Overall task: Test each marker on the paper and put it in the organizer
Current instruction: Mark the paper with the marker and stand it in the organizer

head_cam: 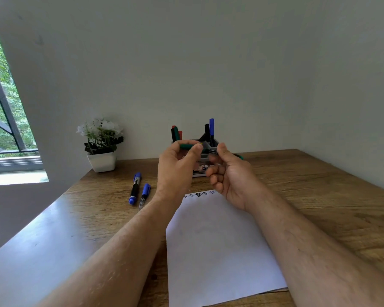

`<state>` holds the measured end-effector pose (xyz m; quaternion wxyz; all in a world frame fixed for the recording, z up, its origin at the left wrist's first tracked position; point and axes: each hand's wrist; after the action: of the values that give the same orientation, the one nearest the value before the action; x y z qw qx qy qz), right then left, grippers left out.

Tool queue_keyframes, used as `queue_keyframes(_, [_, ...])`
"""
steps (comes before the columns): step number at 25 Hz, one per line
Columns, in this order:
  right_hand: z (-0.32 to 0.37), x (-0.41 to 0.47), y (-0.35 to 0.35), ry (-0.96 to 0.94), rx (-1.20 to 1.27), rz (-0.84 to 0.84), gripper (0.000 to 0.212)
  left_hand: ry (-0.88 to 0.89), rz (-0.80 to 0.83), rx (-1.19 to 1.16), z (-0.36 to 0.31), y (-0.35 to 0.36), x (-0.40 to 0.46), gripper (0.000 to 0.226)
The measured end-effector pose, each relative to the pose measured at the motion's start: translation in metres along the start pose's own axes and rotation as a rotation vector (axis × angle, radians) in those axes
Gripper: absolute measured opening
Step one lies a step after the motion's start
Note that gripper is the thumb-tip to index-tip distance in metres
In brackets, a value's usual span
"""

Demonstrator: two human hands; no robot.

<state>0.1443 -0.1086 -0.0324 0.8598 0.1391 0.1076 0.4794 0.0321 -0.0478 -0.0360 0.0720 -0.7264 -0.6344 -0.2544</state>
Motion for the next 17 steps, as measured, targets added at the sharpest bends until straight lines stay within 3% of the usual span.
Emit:
queue_keyframes(3, [-0.003, -0.002, 0.001, 0.017, -0.145, -0.033, 0.068, 0.027, -0.076, -0.068, 0.002, -0.005, 0.008, 0.012])
queue_keyframes(8, [-0.003, 0.005, -0.007, -0.140, -0.156, -0.176, 0.065, 0.105, -0.170, -0.089, -0.003, -0.014, 0.016, 0.023])
queue_keyframes(12, [-0.010, 0.009, -0.012, -0.375, -0.449, -0.230, 0.072, 0.202, -0.227, -0.027, -0.016, -0.007, 0.027, 0.027])
queue_keyframes(17, [-0.012, 0.005, -0.014, -0.686, -0.897, -0.180, 0.070, 0.293, -0.170, 0.145, -0.018, 0.015, 0.050, 0.034])
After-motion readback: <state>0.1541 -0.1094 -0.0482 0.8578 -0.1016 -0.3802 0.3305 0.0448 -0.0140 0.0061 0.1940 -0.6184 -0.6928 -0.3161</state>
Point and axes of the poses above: each hand's wrist, its own x-axis towards the middle knuckle, its own y-axis out of the palm, z = x × y, and after that the axes turned 9 degrees about -z, right-handed
